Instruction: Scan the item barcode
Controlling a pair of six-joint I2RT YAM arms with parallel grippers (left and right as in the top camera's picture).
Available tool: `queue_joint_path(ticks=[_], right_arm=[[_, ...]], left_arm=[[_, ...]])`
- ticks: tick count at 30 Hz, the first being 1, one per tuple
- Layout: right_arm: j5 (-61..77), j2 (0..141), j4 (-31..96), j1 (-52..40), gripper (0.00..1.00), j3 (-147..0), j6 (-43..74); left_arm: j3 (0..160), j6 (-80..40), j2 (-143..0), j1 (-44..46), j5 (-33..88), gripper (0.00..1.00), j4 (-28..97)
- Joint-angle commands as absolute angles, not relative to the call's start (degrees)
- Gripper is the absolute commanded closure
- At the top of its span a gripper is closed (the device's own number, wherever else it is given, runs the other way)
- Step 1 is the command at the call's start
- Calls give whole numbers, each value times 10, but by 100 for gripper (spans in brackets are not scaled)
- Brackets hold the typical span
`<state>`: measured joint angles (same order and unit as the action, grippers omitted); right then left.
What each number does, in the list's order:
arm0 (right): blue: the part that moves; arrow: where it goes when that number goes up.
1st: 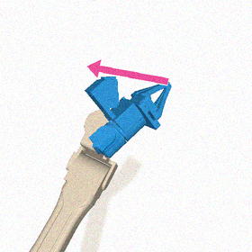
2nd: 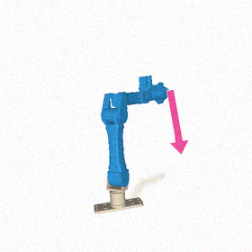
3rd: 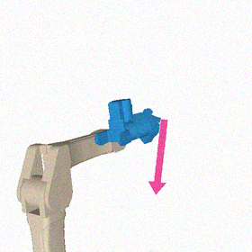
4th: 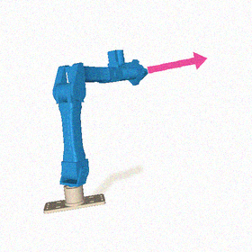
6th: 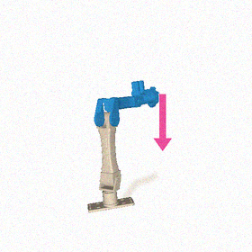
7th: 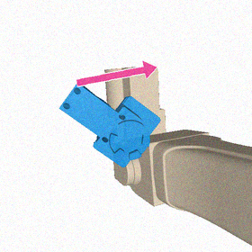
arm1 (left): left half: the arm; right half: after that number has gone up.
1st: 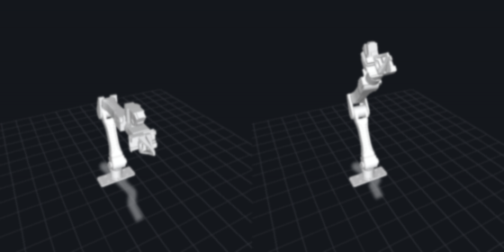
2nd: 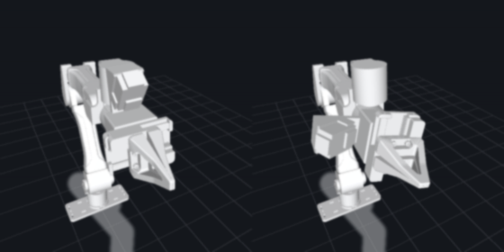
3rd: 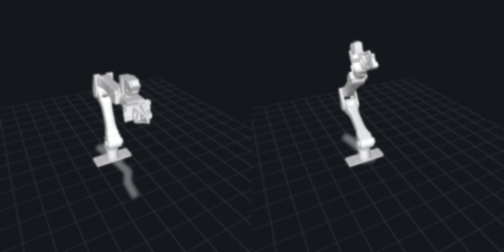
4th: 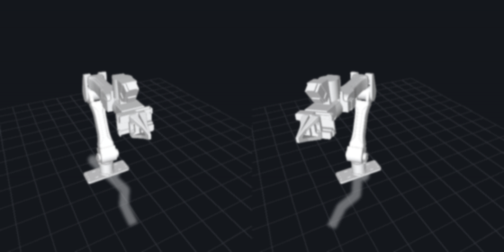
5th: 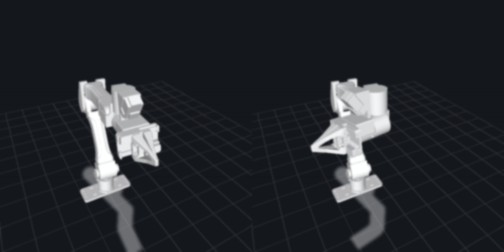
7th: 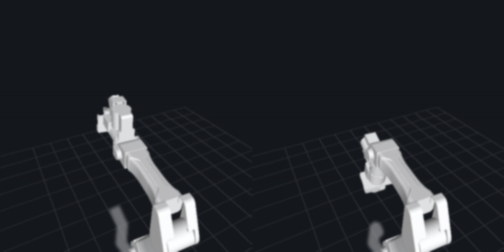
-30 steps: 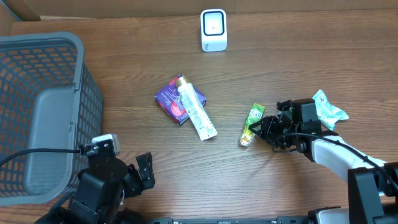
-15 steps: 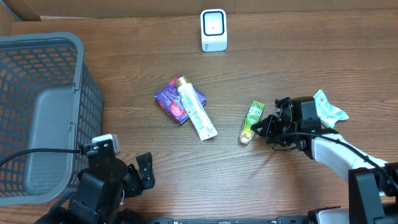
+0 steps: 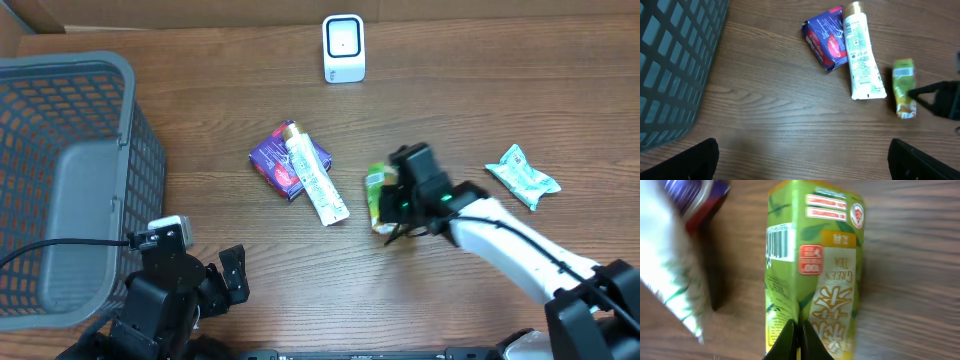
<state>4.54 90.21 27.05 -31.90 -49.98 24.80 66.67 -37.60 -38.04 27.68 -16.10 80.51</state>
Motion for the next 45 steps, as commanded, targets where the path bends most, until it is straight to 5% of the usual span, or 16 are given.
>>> queue_joint_path(ticks=[1,3,5,10,15,20,33,37,45], right_arm=[[-13,928,281,-339,81,-505,240],[-12,930,284,-340,56,-506,257],[-8,925,291,-333,49,-512,270],[25,905,359,-301,44,-572,221],[25,903,437,-282,23,-621,77],[14,918,441,-281,21,-597,-25],[70,1006,423,-282,25,-574,-58],[72,1007,418,-280,34,-574,-35],[101,1007,410,-270,73,-576,-10]], left_arm=[[665,-386,-381,279,-165,0,803],[665,-386,-381,279,-165,0,803],[665,-386,-381,279,-165,0,803],[665,-386,-381,279,-165,1,803],[665,-386,-381,279,-165,0,803],[665,-386,-381,279,-165,0,803],[665,-386,-381,279,-165,0,803],[665,-386,-381,279,-165,0,803],[665,-386,-381,279,-165,0,803]])
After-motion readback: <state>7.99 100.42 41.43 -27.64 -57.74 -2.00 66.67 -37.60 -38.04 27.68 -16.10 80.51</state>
